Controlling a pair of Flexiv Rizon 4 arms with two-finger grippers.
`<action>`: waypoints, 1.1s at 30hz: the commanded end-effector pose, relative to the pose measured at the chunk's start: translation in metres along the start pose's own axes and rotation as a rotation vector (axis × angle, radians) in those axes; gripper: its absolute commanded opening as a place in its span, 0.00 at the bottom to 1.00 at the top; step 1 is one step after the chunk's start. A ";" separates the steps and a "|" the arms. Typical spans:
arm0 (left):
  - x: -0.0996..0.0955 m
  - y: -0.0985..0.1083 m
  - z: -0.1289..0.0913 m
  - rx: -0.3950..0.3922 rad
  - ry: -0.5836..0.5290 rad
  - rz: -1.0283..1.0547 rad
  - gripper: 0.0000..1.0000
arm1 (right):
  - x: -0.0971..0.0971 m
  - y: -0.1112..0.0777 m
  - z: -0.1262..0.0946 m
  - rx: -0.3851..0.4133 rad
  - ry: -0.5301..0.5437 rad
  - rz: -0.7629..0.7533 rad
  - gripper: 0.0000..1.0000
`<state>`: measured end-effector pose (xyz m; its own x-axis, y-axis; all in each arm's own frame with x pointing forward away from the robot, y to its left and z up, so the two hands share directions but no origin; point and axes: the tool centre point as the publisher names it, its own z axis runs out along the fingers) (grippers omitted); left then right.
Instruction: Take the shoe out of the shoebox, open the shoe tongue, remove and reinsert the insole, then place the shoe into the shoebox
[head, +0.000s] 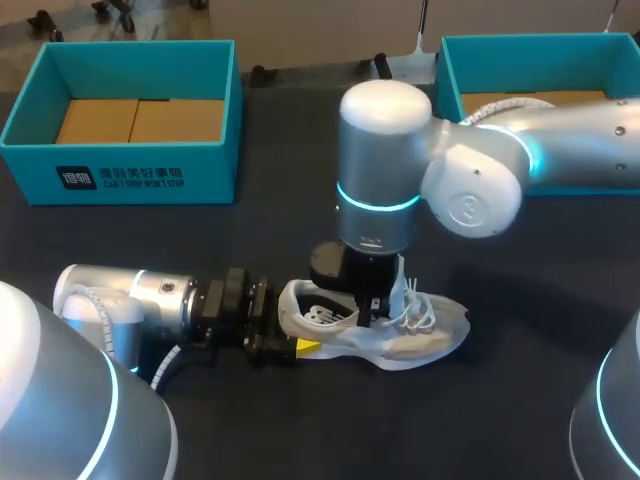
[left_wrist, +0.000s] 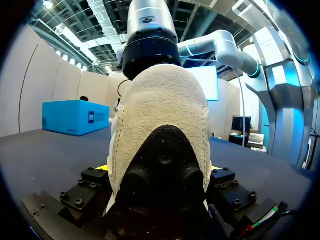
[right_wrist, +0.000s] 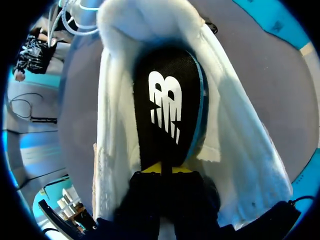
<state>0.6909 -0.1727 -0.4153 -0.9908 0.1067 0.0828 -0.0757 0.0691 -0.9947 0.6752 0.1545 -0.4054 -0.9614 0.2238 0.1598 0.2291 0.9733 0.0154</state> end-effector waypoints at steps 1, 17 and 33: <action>-0.001 0.000 0.001 0.002 -0.005 -0.001 0.00 | 0.013 -0.018 -0.017 -0.108 -0.048 0.001 0.00; -0.001 0.000 0.001 0.002 -0.005 -0.001 0.00 | 0.001 -0.025 -0.043 -0.362 -0.108 -0.081 0.00; -0.001 0.000 0.001 0.002 -0.005 -0.001 0.00 | 0.008 0.018 -0.073 -0.301 -0.111 -0.307 0.00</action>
<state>0.6923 -0.1734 -0.4147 -0.9911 0.1034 0.0834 -0.0765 0.0690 -0.9947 0.6764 0.1568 -0.3348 -0.9990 -0.0408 -0.0205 -0.0455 0.9237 0.3804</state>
